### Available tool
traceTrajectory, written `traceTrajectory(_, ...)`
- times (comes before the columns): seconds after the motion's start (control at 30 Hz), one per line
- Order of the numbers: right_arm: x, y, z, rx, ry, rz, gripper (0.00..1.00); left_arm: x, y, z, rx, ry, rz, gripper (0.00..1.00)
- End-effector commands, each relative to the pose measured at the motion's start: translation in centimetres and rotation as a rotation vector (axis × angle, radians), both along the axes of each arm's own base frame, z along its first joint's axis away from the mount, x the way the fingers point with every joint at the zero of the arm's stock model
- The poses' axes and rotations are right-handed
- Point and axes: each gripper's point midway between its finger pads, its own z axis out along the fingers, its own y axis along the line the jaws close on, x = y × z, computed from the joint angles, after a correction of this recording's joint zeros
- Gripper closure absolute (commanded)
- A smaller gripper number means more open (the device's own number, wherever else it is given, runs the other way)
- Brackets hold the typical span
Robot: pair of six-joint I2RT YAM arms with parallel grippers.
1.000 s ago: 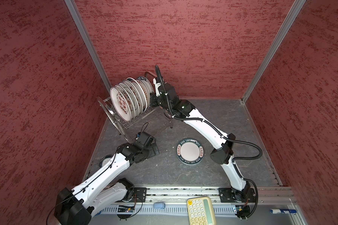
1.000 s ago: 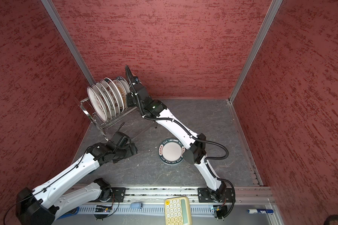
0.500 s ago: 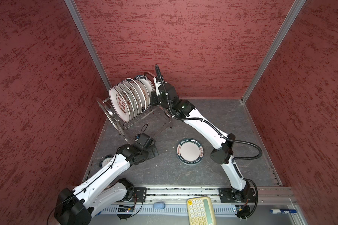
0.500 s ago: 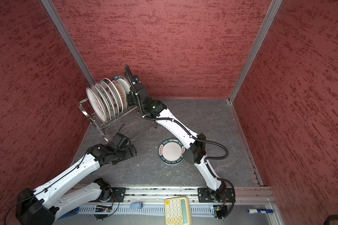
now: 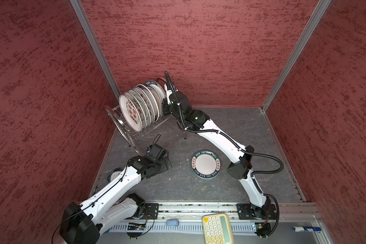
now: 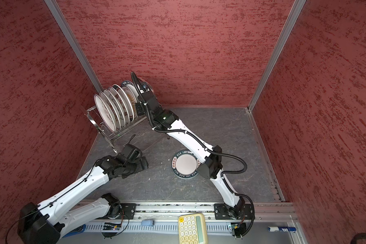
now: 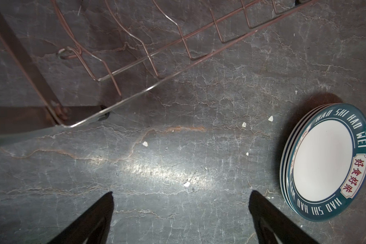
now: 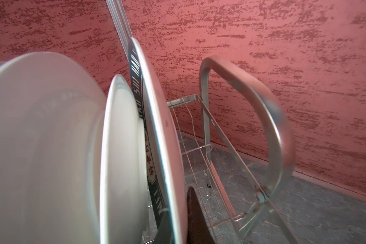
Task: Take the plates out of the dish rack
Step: 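Close the right gripper on the rim of the outermost rack plate, then lift the green-rimmed plate out of the rack with the right gripper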
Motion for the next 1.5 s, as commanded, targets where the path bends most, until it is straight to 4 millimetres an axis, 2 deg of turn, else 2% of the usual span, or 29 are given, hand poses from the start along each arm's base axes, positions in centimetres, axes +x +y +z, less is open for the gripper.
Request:
traceTrajectory(0.0,-0.7,-2.7,6.1,0.070,-0.123,-0.087,1.00,0.1,-0.1,-0.1,-0.009,-0.003,-0.006,0.01)
traceTrajectory(0.23,-0.7,-3.5,7.7,0.074,-0.172,-0.120,1.00,0.1,-0.2,0.0,-0.014,-0.004,-0.014,0.00)
traceTrajectory(0.4,-1.1,-4.8,9.9,0.081,-0.226,-0.149,1.00,0.2,-0.5,0.1,-0.027,-0.011,-0.023,0.01)
traceTrajectory(0.8,-2.7,-10.0,15.5,0.048,-0.348,-0.278,1.00,0.6,-1.3,0.7,-0.088,-0.065,-0.041,0.01)
traceTrajectory(0.93,-3.4,-12.4,16.5,0.011,-0.358,-0.338,1.00,1.0,-2.1,0.9,-0.121,-0.092,-0.067,0.00)
traceTrajectory(1.07,-4.0,-15.4,15.4,-0.046,-0.330,-0.396,1.00,1.5,-2.9,0.8,-0.144,-0.116,-0.083,0.01)
traceTrajectory(1.27,-6.0,-23.0,12.0,-0.070,-0.284,-0.518,1.00,2.4,-3.9,1.4,-0.136,-0.174,-0.097,0.01)
traceTrajectory(1.33,-6.8,-25.8,9.9,-0.079,-0.246,-0.563,1.00,2.8,-4.3,1.7,-0.147,-0.187,-0.100,0.01)
traceTrajectory(1.37,-7.9,-27.4,9.6,-0.063,-0.236,-0.582,1.00,2.9,-4.6,1.9,-0.156,-0.191,-0.107,0.01)
traceTrajectory(1.47,-9.7,-31.2,5.6,-0.053,-0.149,-0.631,1.00,3.4,-5.7,2.5,-0.183,-0.206,-0.132,0.00)
